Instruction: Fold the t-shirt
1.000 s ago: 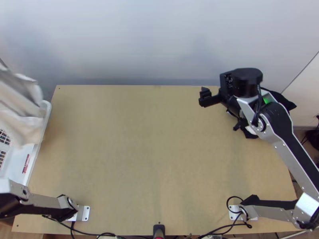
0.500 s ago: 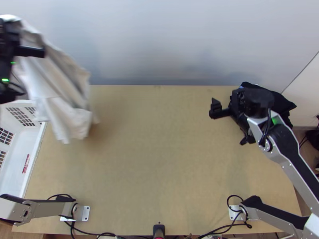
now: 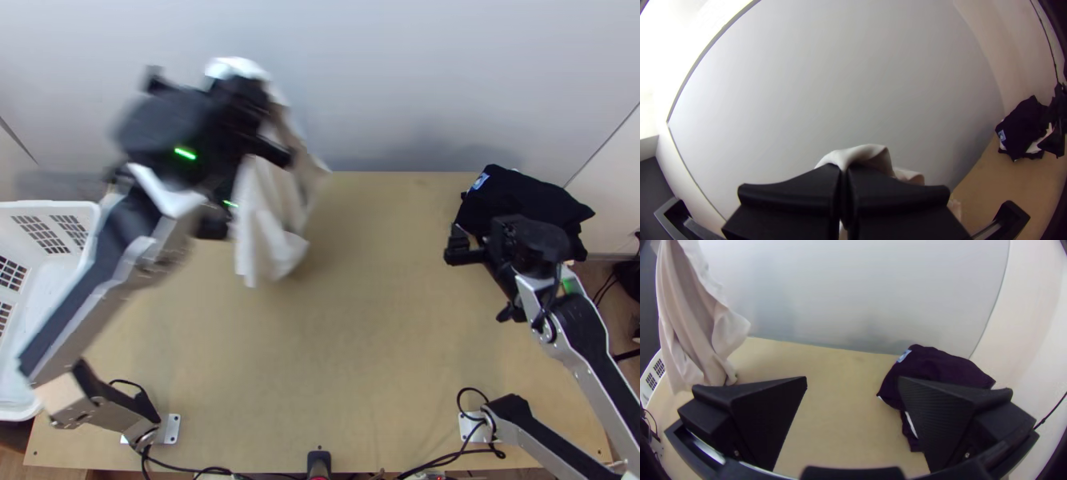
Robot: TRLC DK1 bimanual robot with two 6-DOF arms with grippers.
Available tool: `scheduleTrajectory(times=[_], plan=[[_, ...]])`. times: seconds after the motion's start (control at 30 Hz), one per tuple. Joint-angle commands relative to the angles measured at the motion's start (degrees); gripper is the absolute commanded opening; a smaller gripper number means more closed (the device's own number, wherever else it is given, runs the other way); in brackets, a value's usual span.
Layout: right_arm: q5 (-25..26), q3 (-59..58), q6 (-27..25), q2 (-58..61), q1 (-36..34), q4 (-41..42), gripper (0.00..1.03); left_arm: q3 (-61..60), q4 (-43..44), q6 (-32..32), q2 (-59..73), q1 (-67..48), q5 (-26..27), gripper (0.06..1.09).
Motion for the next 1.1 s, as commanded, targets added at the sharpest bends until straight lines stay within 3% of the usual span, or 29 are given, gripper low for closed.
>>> scheduleTrajectory(times=[0.0, 0.23, 0.47, 0.57, 0.73, 0.9, 1.07], plan=[[-0.8, -8.4, -0.5, -6.2, -5.1, 2.6, 0.96, 1.3, 9.3, 8.5, 10.4, -14.0, -3.1, 0.09], [-0.8, -16.2, -1.5, -10.7, -7.1, 4.2, 0.96, 6.2, 20.6, 15.7, 21.2, -19.8, -3.1, 0.09], [-0.9, -21.8, -1.6, -15.3, -7.0, 5.3, 0.96, 5.2, 23.3, 15.5, 23.3, -20.0, -6.6, 0.09], [-0.9, -22.3, -1.5, -15.8, -6.7, 5.3, 0.96, 1.5, 23.6, 11.6, 22.4, -16.5, -10.4, 0.09], [-0.9, -22.8, -1.1, -16.2, -5.5, 5.3, 0.96, -11.1, 23.5, 3.1, 16.9, -6.4, -10.7, 0.09], [-1.0, -23.3, -0.4, -16.4, -3.6, 5.3, 0.96, -25.1, 23.6, -3.3, 12.4, 5.4, -9.8, 0.10], [-1.1, -23.7, -0.4, -16.6, -2.7, 5.3, 0.96, -42.7, 26.1, -6.8, 7.8, 15.2, -5.3, 0.10]])
